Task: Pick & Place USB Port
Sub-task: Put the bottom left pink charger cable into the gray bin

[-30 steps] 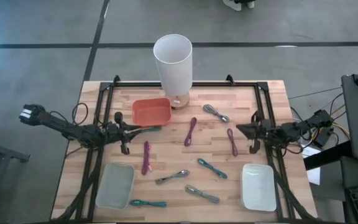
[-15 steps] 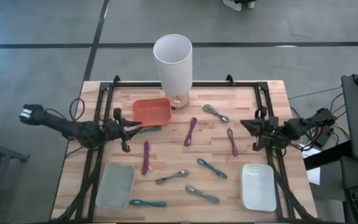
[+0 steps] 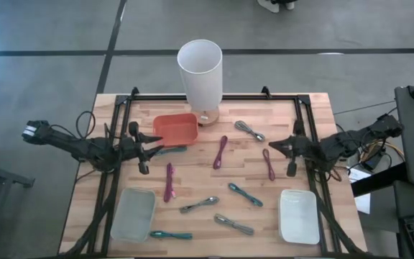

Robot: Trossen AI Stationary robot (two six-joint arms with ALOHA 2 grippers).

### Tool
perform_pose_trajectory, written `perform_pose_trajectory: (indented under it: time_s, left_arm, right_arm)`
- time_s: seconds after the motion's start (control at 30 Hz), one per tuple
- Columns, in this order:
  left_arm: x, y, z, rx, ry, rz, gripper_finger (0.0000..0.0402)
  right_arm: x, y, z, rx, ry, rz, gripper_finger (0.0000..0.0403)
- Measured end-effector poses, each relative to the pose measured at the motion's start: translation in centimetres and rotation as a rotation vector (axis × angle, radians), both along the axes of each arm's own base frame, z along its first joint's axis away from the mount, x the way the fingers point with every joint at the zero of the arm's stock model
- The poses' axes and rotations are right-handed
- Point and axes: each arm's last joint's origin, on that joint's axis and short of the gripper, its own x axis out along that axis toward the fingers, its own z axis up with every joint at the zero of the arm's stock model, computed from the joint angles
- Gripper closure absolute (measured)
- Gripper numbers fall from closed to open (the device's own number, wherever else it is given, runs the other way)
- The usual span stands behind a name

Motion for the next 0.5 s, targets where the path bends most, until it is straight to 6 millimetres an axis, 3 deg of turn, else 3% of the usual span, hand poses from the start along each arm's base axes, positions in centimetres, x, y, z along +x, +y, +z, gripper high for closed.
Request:
perform_pose_trajectory:
  time_s: [0.33,0.5]
  left_arm:
    - [0.1,0.0,-0.4,-0.007,0.034,-0.004,0.0259]
    - [0.1,0.0,-0.6,-0.020,0.045,-0.006,0.0259]
  right_arm:
    - [3.7,1.5,1.7,-0.227,0.181,-0.029,0.0394]
    - [5.1,1.9,1.8,-0.196,0.196,-0.071,0.0394]
